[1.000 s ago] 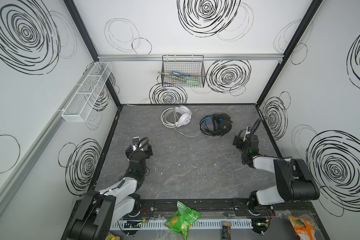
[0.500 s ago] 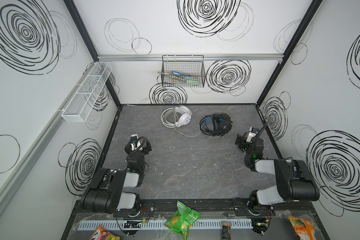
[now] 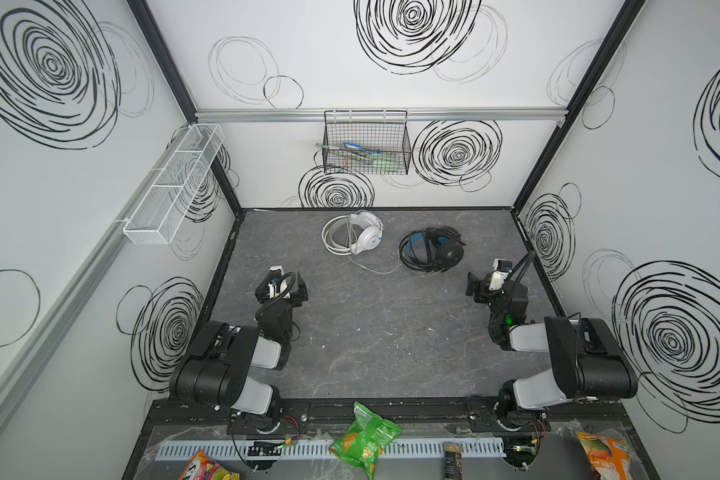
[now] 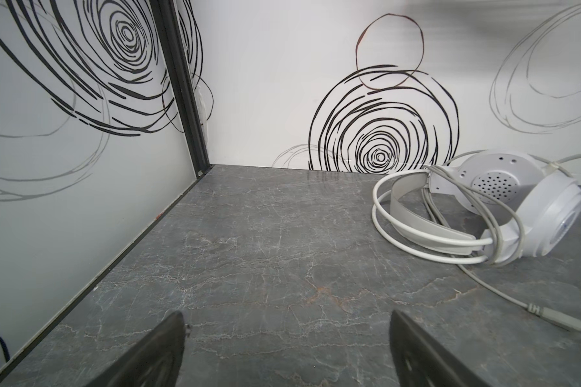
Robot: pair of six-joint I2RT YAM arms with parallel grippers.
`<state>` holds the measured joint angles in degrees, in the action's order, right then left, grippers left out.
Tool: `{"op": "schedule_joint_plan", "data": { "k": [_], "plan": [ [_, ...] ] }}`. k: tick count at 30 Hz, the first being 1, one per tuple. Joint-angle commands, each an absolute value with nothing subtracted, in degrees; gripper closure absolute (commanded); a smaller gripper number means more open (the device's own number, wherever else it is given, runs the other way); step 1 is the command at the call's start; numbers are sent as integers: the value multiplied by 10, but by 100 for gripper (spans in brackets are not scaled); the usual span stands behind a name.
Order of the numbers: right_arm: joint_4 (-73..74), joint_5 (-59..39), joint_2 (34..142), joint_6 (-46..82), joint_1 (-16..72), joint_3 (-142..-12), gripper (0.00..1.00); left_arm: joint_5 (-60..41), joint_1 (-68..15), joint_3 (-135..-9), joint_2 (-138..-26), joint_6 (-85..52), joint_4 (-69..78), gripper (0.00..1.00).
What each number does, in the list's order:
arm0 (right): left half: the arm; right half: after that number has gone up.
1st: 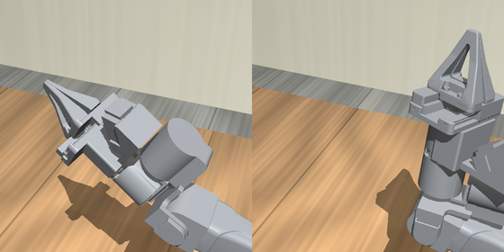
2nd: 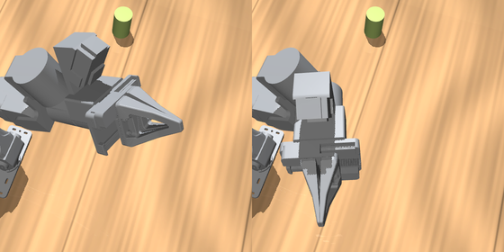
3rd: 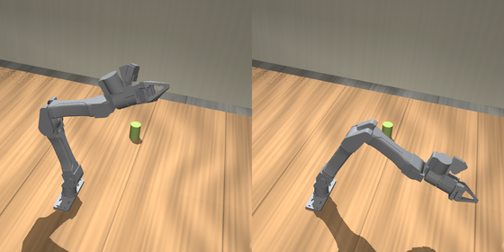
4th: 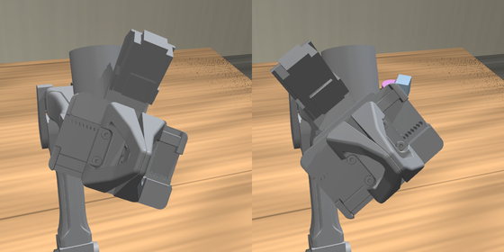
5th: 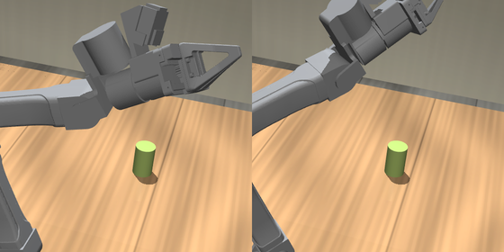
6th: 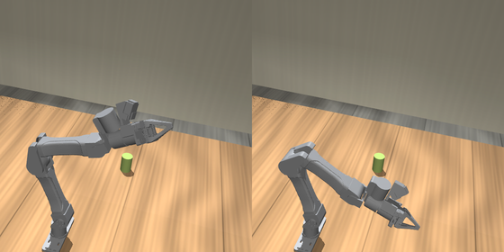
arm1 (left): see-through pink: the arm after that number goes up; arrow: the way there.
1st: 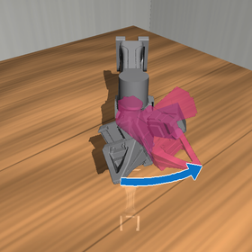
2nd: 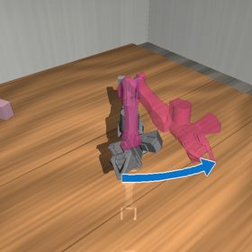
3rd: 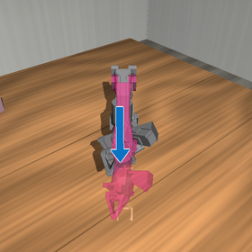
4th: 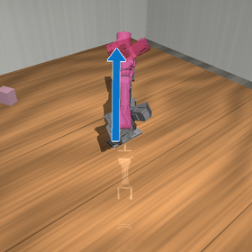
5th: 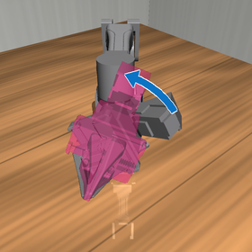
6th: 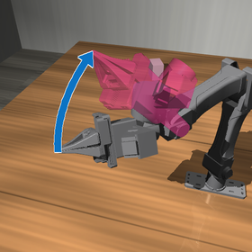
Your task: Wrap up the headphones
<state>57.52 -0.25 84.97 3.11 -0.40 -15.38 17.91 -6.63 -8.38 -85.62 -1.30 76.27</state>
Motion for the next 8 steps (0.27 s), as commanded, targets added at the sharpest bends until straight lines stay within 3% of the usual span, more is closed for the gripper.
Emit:
{"op": "schedule_joint_plan", "data": {
  "k": [1,8],
  "plan": [
    [611,-12,848,26,-7,-158,3,173,-65,-93,-860,-3,820,4],
    [598,-8,846,25,-3,-162,3,144,-52,-98,-857,-10,805,4]
  ]
}}
